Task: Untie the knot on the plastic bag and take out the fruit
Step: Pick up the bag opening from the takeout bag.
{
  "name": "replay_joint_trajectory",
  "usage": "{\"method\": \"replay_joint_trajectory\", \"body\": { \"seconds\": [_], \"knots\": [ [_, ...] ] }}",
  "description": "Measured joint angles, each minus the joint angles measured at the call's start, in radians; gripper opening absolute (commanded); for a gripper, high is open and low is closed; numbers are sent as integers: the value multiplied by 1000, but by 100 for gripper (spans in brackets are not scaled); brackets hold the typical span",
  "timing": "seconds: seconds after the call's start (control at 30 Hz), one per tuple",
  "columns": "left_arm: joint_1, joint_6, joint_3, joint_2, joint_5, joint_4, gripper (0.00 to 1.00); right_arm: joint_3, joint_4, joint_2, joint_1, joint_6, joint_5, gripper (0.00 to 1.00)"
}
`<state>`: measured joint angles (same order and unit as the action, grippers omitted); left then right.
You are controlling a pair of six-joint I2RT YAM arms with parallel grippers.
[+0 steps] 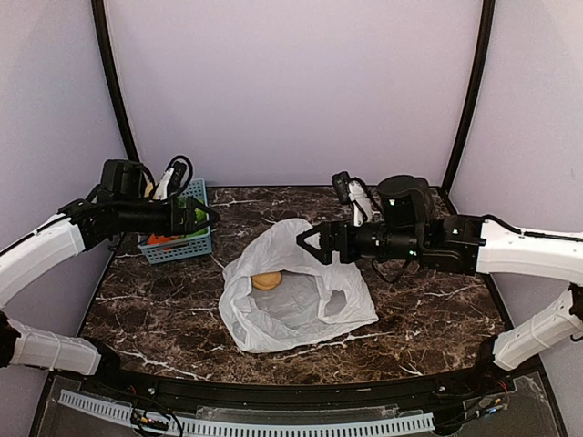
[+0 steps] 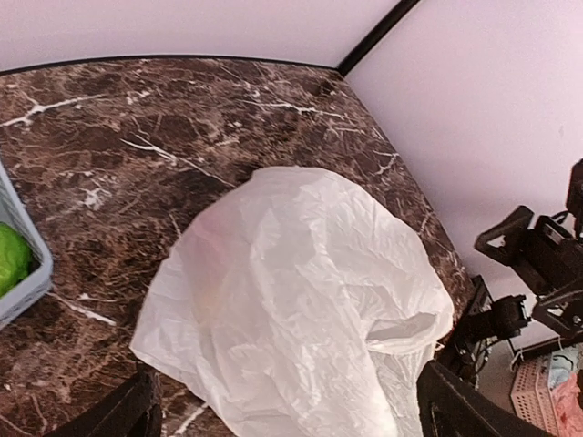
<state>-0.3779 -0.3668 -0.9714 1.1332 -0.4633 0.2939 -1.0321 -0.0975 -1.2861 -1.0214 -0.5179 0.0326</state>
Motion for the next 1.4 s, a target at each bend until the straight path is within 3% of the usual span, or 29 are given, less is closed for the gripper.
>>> {"method": "replay_joint_trajectory", "body": {
  "seconds": [0.3,0.83,0.9,0.97,1.03,1.23,1.4],
  "knots": [
    [-139,-34,13,27,-67,16,97,50,29,-61,-19,-70,-39,91],
    [-330,24,-45,212,92,118,95,50,50,-122,-66,-90,-32,81],
    [-346,26,-45,221,109,121,91,50,51,-131,-69,-89,-31,78],
    [-359,26,-45,228,127,123,79,50,53,-140,-74,-87,-29,77],
    [-367,23,-45,233,146,125,61,51,56,-147,-77,-87,-29,76],
    [-372,11,-45,236,176,124,31,55,94,-168,-87,-85,-29,73],
    [-372,5,-45,236,182,120,11,58,126,-197,-95,-82,-18,70]
  ]
}}
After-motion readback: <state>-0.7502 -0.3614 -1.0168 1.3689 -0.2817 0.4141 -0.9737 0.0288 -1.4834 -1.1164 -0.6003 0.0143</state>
